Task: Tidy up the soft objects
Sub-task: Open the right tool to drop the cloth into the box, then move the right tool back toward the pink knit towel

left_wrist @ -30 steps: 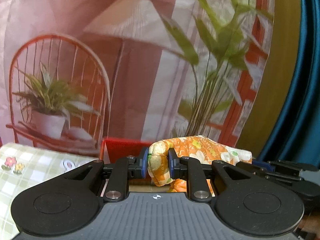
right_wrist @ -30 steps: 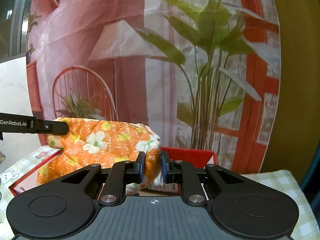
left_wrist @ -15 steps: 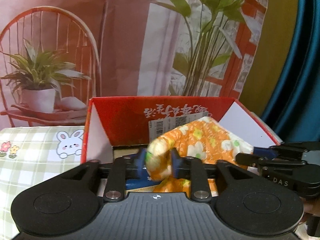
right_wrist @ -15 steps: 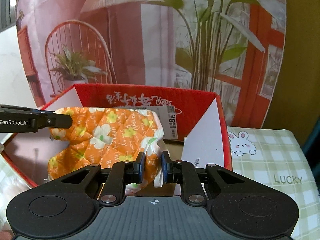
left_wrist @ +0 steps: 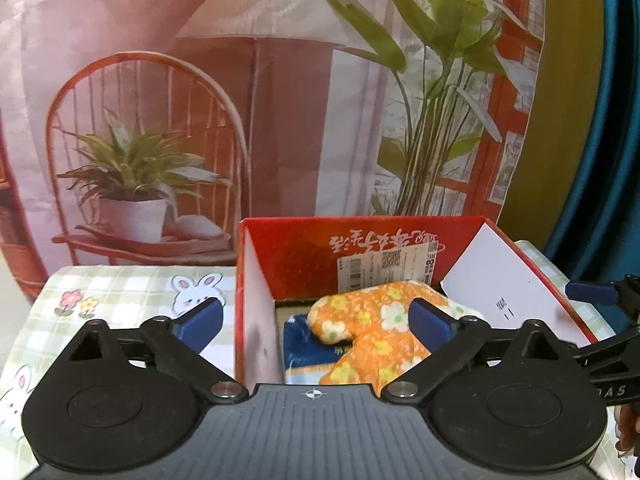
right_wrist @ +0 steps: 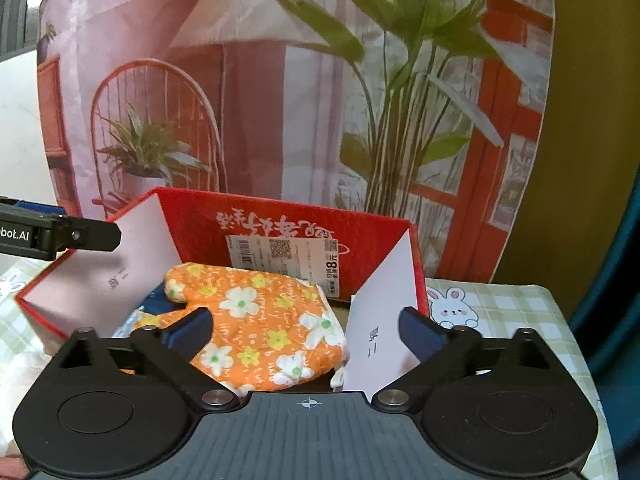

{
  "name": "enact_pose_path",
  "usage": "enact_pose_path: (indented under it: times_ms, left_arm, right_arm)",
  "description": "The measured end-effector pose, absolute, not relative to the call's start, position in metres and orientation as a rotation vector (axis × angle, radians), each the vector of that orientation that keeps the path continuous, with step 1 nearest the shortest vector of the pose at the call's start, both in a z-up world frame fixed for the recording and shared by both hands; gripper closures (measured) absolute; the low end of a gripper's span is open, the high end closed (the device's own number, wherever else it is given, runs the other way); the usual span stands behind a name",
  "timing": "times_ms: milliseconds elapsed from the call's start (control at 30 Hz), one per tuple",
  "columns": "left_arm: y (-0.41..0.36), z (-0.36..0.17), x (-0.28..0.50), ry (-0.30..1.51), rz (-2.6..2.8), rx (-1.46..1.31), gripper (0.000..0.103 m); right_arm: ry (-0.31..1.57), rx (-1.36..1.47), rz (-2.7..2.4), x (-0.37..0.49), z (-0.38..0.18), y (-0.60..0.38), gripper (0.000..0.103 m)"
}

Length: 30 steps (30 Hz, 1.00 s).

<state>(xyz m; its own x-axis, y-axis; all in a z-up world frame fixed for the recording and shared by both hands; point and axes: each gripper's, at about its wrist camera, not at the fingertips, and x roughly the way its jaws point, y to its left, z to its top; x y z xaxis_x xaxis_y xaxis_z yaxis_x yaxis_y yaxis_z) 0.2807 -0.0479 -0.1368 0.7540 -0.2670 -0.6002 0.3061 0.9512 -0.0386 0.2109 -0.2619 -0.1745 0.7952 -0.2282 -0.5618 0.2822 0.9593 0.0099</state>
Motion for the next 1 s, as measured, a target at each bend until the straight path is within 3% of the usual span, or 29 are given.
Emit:
enact_pose_path:
  times_ms: [433,1000]
  left_arm:
    - [-0.028,-0.129,0.201,0.653,-0.295,0.087,0.000]
    - [-0.011,-0.156,0.115,0.724,-0.268,0.106,0.000]
  right_arm:
    - [0.556,0.174,-0.233,0.150,-0.166,-0.234,0.000]
    - [0.605,0.189,-0.187,0.075,-0.188,-0.195,0.000]
